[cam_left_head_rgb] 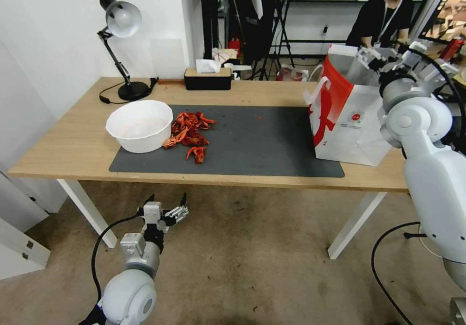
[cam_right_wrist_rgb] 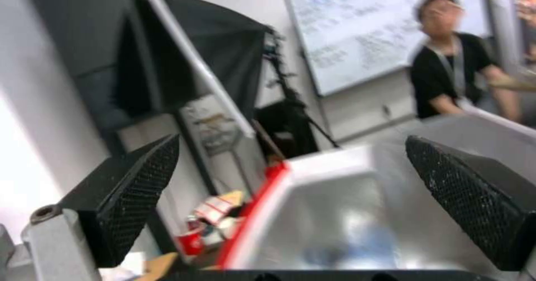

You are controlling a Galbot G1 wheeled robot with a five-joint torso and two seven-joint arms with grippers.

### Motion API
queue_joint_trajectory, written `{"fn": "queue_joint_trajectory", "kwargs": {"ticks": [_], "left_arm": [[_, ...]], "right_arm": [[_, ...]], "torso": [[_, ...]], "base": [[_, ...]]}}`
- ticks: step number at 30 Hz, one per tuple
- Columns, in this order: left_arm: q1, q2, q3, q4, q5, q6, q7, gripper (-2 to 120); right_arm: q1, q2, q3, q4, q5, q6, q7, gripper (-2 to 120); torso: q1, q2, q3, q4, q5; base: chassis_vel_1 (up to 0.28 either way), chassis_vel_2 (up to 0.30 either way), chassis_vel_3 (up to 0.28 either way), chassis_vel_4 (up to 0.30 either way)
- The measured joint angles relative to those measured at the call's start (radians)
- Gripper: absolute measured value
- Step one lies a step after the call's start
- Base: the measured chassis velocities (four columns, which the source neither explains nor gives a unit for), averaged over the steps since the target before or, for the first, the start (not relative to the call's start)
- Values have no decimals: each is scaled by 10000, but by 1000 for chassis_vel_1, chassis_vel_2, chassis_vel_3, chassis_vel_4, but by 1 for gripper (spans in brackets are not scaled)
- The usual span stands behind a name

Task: Close the takeout container lid, then place the container into the takeout bag.

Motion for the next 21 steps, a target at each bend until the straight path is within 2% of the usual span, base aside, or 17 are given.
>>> {"fn": "queue_joint_trajectory", "kwargs": {"ticks": [1,5,12,16,17,18,20,21], "left_arm": [[0,0,0,0,0,0,0,100],[83,-30,-41,-20,27,-46,70,100],[104,-56,-86,-25,51,-122,127,100],[86,-59,-96,-42,54,-154,113,100],[85,-54,-101,-42,65,-181,104,100],[85,-54,-101,-42,65,-181,104,100],[97,-42,-107,-43,78,-205,101,100],[97,-42,-107,-43,78,-205,101,100]], "right_arm": [[0,0,0,0,0,0,0,100],[-418,-248,9,637,-271,368,-1243,100],[-1376,-525,143,1605,-779,429,-1789,100],[-2519,-768,287,2089,-1301,1013,-2339,100],[-3243,-926,389,2306,-1539,1380,-2660,100],[-3243,-926,389,2306,-1539,1380,-2660,100],[-4297,-1126,630,2636,-1845,1876,-2948,100],[-4297,-1126,630,2636,-1845,1876,-2948,100]], "torso": [[0,0,0,0,0],[0,1,0,1,0],[-1,1,-1,0,-2],[0,1,-1,2,1],[-1,1,0,-1,2],[-1,1,0,-1,2],[-1,1,-1,-2,0],[-1,1,-1,-2,0]], "base": [[0,0,0,0],[0,0,0,0],[0,0,0,0],[0,0,0,0],[0,0,0,0],[0,0,0,0],[0,0,0,0],[0,0,0,0]]}}
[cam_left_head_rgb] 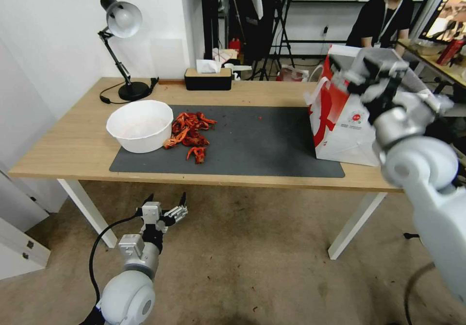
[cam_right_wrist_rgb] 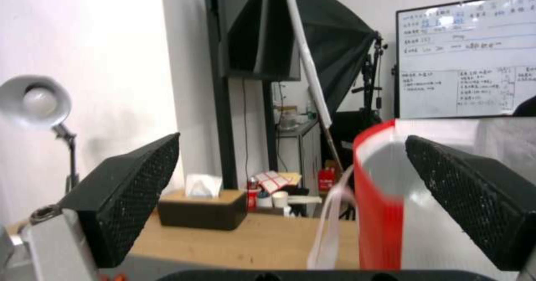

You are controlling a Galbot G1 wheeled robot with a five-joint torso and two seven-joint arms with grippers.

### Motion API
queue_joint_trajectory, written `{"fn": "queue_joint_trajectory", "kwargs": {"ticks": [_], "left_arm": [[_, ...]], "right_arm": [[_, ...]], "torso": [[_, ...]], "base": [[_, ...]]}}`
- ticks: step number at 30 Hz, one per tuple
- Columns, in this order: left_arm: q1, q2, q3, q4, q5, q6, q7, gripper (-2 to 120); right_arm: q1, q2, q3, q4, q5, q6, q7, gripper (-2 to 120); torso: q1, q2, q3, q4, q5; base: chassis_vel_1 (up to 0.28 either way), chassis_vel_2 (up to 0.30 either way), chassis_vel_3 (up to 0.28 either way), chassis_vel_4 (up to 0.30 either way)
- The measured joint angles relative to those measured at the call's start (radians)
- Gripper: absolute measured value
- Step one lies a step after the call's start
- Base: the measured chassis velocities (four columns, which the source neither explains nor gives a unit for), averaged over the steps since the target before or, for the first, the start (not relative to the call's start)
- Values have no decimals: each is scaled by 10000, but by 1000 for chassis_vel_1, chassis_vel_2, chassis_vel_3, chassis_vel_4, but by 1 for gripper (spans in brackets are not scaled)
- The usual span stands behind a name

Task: Close the takeout container lid, then place the container into the takeout bag.

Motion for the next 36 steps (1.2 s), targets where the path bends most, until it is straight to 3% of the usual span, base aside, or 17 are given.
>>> {"fn": "queue_joint_trajectory", "kwargs": {"ticks": [7,13,15,20,36], "left_arm": [[81,-110,7,-6,62,-111,-8,100],[136,-188,4,17,92,-525,84,100],[218,-281,-59,144,178,-958,190,100],[346,-327,-172,161,242,-1195,231,100],[613,-632,-283,251,735,-2114,394,100]], "right_arm": [[-2288,387,337,359,-1016,1238,-94,100],[-3242,837,382,401,-1508,1638,-186,100],[-4273,1563,341,64,-2320,2472,-418,100],[-5147,2198,319,-208,-2726,3093,-546,100],[-6497,3035,151,-548,-3166,3707,-534,100]], "torso": [[0,0,0,3,3],[2,0,0,1,1],[2,-1,1,3,0],[1,-1,0,1,0],[1,-1,1,1,0]], "base": [[0,0,0,0],[0,0,0,0],[0,0,0,0],[0,0,0,0],[0,0,0,0]]}}
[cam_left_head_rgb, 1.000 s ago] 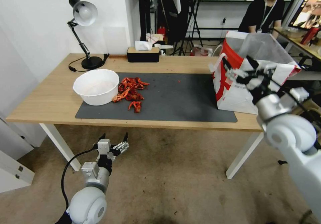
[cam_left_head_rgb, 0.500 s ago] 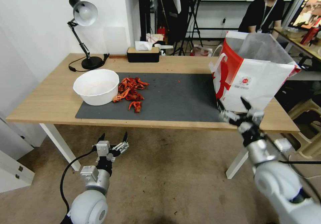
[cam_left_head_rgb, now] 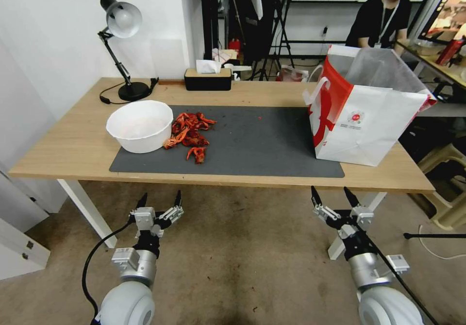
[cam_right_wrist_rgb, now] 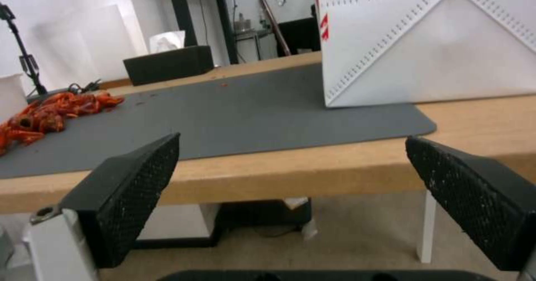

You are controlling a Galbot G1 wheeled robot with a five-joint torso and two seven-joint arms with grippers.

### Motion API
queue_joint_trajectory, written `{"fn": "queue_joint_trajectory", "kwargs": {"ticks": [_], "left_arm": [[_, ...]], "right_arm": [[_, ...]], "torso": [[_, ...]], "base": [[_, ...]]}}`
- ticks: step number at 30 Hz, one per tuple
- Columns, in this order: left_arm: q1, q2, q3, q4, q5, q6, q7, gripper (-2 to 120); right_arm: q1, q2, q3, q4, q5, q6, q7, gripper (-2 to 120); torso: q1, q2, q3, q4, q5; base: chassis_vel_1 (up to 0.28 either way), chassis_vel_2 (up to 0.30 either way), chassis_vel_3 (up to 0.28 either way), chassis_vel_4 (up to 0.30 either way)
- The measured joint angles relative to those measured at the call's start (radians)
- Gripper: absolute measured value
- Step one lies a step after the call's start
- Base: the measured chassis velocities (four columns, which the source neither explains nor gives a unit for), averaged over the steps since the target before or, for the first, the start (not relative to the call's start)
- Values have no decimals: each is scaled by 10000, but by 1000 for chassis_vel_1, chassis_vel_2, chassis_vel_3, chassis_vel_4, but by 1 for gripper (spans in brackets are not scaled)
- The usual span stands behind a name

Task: Close the takeout container lid, then place the container into the takeout bag.

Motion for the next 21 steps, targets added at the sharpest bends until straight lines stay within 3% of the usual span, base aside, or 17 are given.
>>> {"fn": "queue_joint_trajectory", "kwargs": {"ticks": [6,21], "left_arm": [[99,-135,7,67,198,-348,54,100],[254,-177,-1,120,249,-400,139,100]], "right_arm": [[-47,23,-38,-24,344,-246,11,100],[26,30,-29,-138,535,-315,-25,100]], "torso": [[0,0,0,0,0],[0,-1,1,0,1]], "base": [[0,0,0,0],[0,0,0,0]]}}
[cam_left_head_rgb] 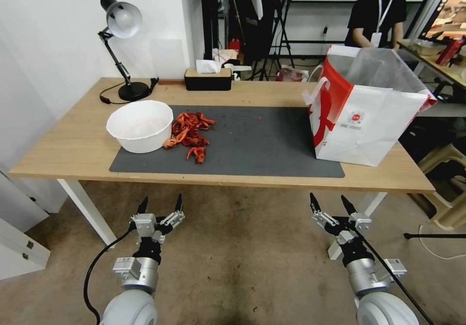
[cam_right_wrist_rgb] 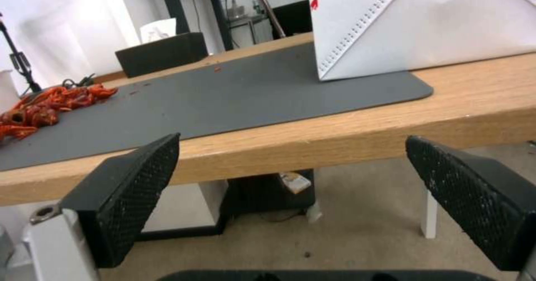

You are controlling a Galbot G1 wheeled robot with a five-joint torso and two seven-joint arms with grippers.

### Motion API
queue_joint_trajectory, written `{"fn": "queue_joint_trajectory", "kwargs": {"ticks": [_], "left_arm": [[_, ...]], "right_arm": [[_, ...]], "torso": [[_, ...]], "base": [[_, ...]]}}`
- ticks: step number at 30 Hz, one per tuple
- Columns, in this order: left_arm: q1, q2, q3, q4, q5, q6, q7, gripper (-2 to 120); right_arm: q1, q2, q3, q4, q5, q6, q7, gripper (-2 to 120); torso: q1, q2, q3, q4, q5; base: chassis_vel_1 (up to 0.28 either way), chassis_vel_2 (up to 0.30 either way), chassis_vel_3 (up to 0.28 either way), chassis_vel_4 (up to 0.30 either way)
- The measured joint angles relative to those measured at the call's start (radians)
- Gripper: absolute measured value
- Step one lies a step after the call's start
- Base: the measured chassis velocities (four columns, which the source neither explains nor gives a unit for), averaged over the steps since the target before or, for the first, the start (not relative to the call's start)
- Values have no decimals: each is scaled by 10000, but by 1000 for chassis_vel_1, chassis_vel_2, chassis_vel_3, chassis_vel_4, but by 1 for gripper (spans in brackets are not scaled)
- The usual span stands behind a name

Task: Close the takeout container lid, then place the container into the takeout bag.

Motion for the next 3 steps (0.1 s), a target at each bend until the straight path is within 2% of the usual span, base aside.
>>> {"fn": "queue_joint_trajectory", "kwargs": {"ticks": [3], "left_arm": [[-1,0,0,0,0,7,0,100]], "right_arm": [[3,-2,2,0,2,-2,0,100]], "torso": [[0,0,0,0,0]], "base": [[0,0,0,0]]}}
